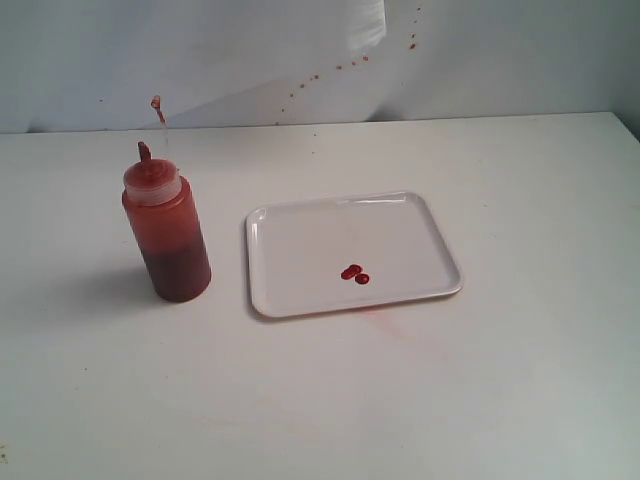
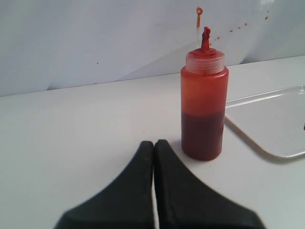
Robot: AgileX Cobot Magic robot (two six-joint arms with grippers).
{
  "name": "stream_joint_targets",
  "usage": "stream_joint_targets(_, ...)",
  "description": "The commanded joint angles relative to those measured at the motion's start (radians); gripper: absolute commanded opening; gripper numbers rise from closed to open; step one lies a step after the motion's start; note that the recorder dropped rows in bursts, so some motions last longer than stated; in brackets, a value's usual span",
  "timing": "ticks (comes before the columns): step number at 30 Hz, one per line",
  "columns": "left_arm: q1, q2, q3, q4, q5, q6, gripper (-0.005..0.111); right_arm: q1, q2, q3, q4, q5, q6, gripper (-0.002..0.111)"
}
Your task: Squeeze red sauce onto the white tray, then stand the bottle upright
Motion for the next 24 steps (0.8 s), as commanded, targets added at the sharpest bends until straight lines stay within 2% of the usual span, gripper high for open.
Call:
stream_joint_targets(1,0.0,-0.004,0.005,0.004,-0.016,0.001,0.001,-0.004,-0.01,0.003,0.002,-0.003,0.001,0.0)
stream_joint_targets(9,0.0,-0.004,0.005,0.004,-0.016,0.001,0.001,-0.01,-0.217,0.003,0.002,0.001,0.002,0.0)
stream_joint_targets(15,0.0,-0.004,0.005,0.004,-0.016,0.001,0.001,-0.168,-0.499,0.003,0.004,0.053,-0.039,0.0)
stream_joint_targets(19,0.0,-0.004,0.005,0.004,-0.017,0.001,0.001,-0.204,-0.499,-0.002,0.045,0.094,-0.023,0.0)
stream_joint_targets(24,0.0,-0.004,0.005,0.004,-0.017,0.001,0.001,-0.202,-0.495,0.005,0.051,0.147,0.114,0.0)
